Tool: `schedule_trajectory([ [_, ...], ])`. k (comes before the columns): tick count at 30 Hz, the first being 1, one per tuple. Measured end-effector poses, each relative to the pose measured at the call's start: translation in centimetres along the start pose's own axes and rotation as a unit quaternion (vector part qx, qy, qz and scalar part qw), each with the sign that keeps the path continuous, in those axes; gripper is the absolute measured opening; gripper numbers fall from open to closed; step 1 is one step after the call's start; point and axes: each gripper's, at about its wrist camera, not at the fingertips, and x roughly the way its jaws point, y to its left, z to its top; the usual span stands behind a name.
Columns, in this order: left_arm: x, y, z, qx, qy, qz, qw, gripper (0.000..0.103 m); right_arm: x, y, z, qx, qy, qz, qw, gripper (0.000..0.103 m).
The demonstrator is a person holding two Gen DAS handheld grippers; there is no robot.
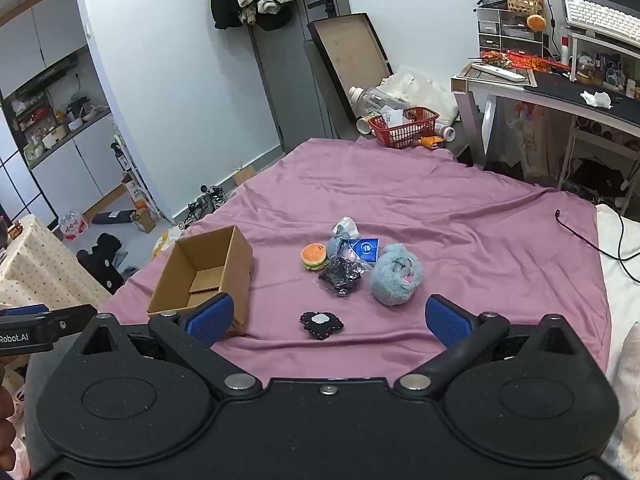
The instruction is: Organize soft objects
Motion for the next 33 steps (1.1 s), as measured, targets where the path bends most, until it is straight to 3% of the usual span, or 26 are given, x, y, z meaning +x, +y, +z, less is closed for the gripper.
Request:
schedule_trajectory([
  [33,0.04,-0.40,-0.03,0.001,-0.003,0.001,1.0000,0.102,-0.18,0.33,-0.08,-0.006,-0.007,0.008,1.000,0.103],
])
